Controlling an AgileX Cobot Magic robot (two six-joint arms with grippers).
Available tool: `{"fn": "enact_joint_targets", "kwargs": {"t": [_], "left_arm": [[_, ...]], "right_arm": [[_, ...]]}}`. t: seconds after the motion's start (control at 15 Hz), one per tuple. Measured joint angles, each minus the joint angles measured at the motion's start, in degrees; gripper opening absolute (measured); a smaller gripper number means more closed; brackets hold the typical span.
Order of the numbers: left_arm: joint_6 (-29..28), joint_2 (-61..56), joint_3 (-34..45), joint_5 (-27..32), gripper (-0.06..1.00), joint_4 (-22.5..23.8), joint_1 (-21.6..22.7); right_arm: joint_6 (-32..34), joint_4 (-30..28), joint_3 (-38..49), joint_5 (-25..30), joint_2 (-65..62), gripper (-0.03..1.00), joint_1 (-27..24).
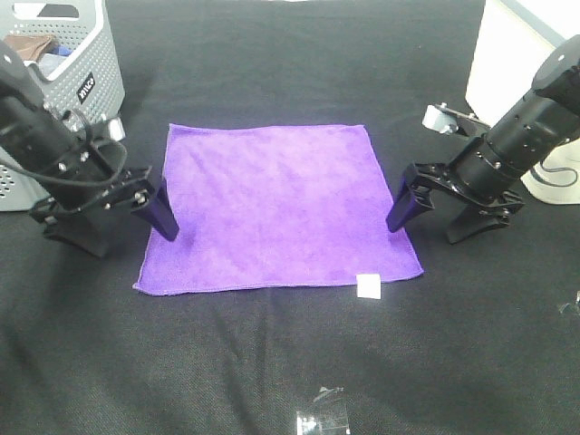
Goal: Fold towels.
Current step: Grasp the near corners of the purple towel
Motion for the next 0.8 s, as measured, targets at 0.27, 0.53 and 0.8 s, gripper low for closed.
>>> {"fn": "enact_joint_targets", "kwargs": {"t": [0.27,0.53,0.8], "left_arm": [[0.5,0.5,-0.3,-0.3,0.99,-0.5,-0.1],[0.5,0.6,-0.3,-0.3,0.99,-1.3,-0.1],[0.5,0.8,-0.5,-0.7,0.99,-2.9,-0.8]], "right_arm": [[-0.5,0.1,-0.3,0.2,0.3,0.95,0.0],[-0.5,0.1,-0.3,0.2,0.3,0.95,0.0],[-0.4,0.0,-0.5,0.7,0.4,0.95,0.0]]}}
